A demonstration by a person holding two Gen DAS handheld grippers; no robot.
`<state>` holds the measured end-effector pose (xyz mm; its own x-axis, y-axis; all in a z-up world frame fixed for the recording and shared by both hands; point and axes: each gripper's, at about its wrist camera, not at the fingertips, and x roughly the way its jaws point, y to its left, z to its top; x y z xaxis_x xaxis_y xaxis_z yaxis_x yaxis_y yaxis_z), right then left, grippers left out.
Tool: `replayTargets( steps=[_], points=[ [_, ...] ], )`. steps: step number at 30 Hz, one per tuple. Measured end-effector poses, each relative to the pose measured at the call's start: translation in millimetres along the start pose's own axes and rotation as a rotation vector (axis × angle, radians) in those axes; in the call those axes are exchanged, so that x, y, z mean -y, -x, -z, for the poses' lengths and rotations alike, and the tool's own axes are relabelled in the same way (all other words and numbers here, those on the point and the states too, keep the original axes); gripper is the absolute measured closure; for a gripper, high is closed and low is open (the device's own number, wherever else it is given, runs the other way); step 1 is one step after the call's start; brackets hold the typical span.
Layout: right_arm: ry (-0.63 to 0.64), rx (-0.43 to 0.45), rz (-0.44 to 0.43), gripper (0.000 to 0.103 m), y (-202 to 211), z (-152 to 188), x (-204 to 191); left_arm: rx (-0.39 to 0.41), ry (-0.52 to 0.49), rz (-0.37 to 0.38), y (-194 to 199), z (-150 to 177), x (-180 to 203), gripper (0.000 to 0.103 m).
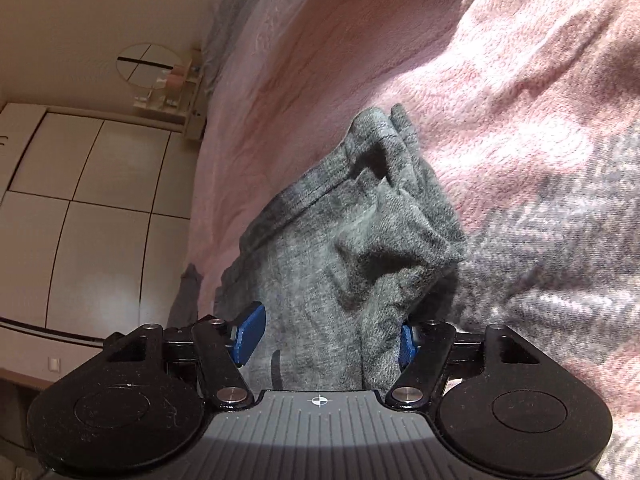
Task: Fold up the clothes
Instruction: 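Grasp the folded shorts' edges with the right gripper while the left gripper grasps the opposite edge, then lift the folded shorts with both grippers and carry them to the clothes stack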
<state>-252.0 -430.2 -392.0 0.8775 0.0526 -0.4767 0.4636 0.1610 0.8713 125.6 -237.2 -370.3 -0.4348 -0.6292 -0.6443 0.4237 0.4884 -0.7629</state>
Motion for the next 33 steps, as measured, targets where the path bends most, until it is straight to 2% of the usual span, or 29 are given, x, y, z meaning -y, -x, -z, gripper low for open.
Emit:
replayTargets(
  steps=[4,6,11,13,15,16,18,19,27,33],
  points=[
    [0.012,-0.023,-0.021,0.038,-8.4,-5.4,1.1,-0.019,0.004,0.024,-1.1,-2.5,-2.8,0.056],
    [0.019,-0.035,-0.029,0.046,-14.4,-10.3,1.0,-0.025,0.004,0.021,-6.6,-4.9,-2.7,0.060],
    [0.038,-0.061,-0.035,0.049,-37.6,-21.1,-3.5,-0.036,0.007,0.000,-19.8,-9.6,-1.7,0.072],
    [0.039,-0.069,-0.031,0.060,-46.4,-23.6,-5.1,-0.042,-0.001,-0.013,-22.2,-9.2,-0.1,0.079],
    [0.041,-0.075,-0.018,0.066,-51.6,-24.5,-6.5,-0.046,-0.006,-0.013,-22.7,-8.9,0.7,0.085],
    [0.043,-0.077,-0.010,0.076,-53.3,-24.4,-7.2,-0.049,-0.008,-0.012,-22.8,-8.8,1.0,0.087],
    [0.045,-0.079,0.001,0.088,-54.2,-24.1,-10.0,-0.050,-0.021,-0.007,-21.4,-9.1,4.1,0.092],
    [0.048,-0.075,0.000,0.091,-52.8,-24.1,-13.0,-0.047,-0.032,-0.007,-20.1,-9.5,6.8,0.092],
    [0.108,0.005,-0.006,0.094,-22.0,-19.3,-62.8,-0.013,-0.099,0.064,10.0,-15.5,55.4,0.094],
    [0.122,0.115,-0.021,0.094,28.9,-29.0,-119.3,0.008,-0.189,0.132,33.3,-27.8,136.4,0.094]
  ],
)
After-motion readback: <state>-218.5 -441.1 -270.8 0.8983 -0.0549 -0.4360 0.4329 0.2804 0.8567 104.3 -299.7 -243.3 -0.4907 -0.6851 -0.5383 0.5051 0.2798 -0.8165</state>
